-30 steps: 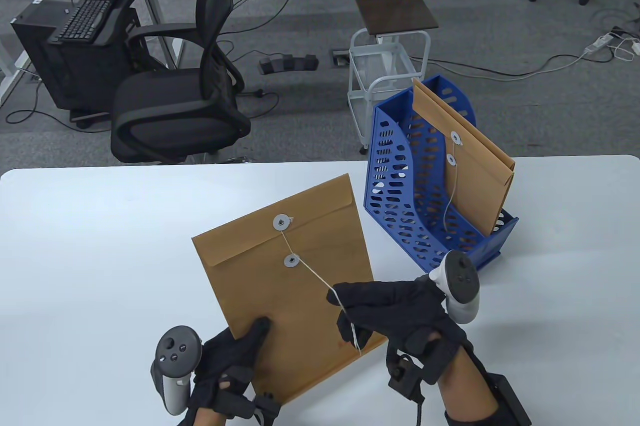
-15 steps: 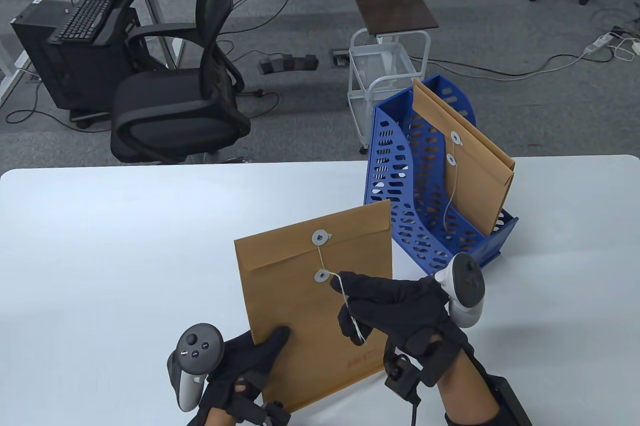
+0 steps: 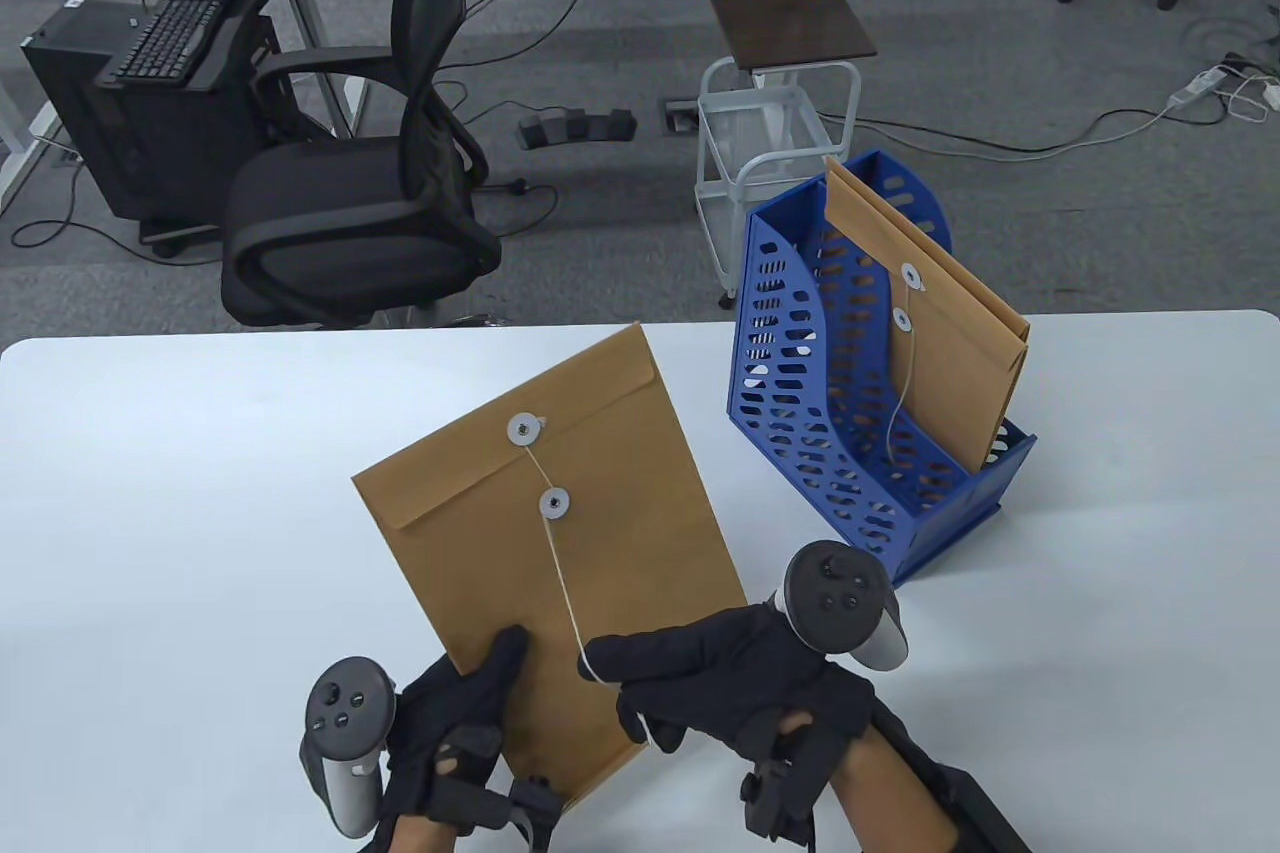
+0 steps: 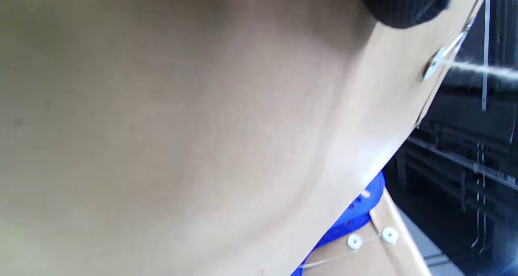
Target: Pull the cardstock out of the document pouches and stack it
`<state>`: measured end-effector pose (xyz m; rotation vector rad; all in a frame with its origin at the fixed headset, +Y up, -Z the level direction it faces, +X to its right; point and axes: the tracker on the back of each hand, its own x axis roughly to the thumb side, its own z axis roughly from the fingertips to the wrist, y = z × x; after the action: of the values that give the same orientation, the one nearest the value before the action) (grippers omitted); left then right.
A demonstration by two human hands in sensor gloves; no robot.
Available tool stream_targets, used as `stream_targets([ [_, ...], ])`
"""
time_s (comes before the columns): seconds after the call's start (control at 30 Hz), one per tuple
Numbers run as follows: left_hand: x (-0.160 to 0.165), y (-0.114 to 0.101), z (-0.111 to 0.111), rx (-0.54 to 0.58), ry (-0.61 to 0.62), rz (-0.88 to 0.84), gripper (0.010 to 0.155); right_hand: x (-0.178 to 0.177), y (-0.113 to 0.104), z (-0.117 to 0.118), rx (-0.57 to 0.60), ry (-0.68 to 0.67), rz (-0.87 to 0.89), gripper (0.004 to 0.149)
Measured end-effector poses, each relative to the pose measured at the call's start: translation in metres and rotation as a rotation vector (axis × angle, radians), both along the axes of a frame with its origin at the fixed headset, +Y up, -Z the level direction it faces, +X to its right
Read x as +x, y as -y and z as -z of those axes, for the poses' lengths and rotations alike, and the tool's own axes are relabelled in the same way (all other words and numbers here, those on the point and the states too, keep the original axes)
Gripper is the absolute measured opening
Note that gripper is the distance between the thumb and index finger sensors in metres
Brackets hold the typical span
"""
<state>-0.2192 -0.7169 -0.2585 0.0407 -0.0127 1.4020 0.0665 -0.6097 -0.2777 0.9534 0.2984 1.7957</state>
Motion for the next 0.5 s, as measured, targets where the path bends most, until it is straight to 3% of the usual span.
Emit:
stream_targets([
  [0.2,-0.012,-0.001,-0.002,0.019,-0.057,-0.070,0.048,0.033,0.002,0.019,-0.035,0.135,-0.082,0.037],
  [0.27,-0.013,-0.002,-0.002,0.027,-0.055,-0.067,0.048,0.061,0.001,0.030,-0.061,0.291,-0.089,0.037],
  [0.43,-0.010,-0.002,0.000,0.030,-0.026,-0.012,0.048,0.122,0.012,0.049,-0.182,0.518,0.050,0.037],
  [0.5,-0.005,-0.002,0.001,0.037,-0.001,0.052,0.048,0.146,0.016,0.049,-0.181,0.756,0.125,0.039],
])
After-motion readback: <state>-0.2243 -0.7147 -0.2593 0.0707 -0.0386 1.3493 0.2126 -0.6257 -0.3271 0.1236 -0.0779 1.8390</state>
